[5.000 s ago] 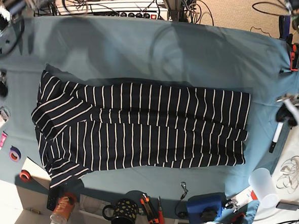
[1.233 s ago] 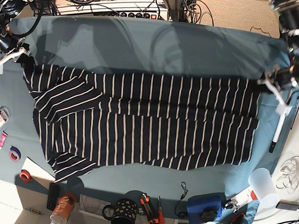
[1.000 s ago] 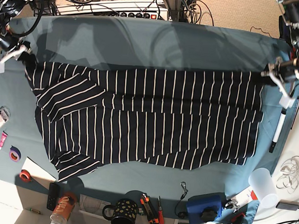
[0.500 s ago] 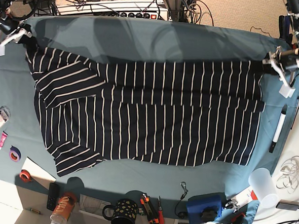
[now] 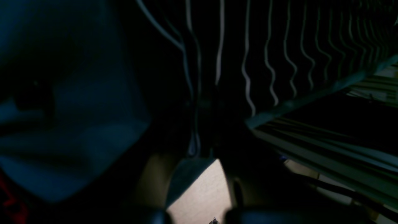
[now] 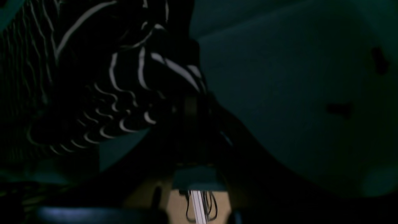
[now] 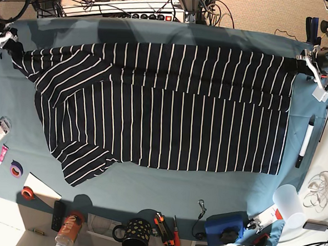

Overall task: Layout the t-shirt on the table in an organized manner, then fold the t-shirt properly
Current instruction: 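Lift the folded edge with both grippers and pull it away from the hem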

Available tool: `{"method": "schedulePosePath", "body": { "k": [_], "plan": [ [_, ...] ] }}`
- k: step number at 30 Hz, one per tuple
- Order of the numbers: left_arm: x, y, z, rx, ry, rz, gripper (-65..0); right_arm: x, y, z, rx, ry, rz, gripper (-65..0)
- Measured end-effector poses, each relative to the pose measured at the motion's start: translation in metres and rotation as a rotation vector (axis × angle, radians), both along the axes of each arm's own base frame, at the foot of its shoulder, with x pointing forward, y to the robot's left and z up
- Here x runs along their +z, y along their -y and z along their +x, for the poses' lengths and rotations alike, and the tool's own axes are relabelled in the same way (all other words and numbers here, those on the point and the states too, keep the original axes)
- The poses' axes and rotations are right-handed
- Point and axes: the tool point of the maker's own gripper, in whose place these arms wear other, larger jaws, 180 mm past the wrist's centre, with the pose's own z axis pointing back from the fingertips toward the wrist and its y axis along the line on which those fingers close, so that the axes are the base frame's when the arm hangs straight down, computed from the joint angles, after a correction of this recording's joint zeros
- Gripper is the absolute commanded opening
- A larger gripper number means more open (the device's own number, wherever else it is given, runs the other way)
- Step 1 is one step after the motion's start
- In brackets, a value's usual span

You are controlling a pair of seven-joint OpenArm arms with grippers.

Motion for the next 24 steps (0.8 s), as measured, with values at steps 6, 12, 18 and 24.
{"method": "schedulePosePath", "body": {
  "k": [6, 12, 18, 24],
  "plan": [
    [-0.001, -0.002, -0.01, -0.011, -0.001, 0.007, -65.0, -0.004, 0.0, -0.007, -0.001, -0.024, 0.001, -65.0],
    [-0.001, -0.003, -0.014, -0.009, -0.002, 0.008, -65.0, -0.006, 0.001, -0.009, -0.003, -0.034, -0.005, -65.0],
    [-0.001, -0.003, -0.013, -0.009, -0.001, 0.006, -65.0, -0.009, 0.003, -0.012, -0.007, -0.058, -0.02, -65.0],
    [-0.001, -0.003, -0.014, -0.009, -0.002, 0.006, -39.2, -0.009, 0.005, -0.012, -0.009, -0.06, -0.027, -43.9]
  ]
}}
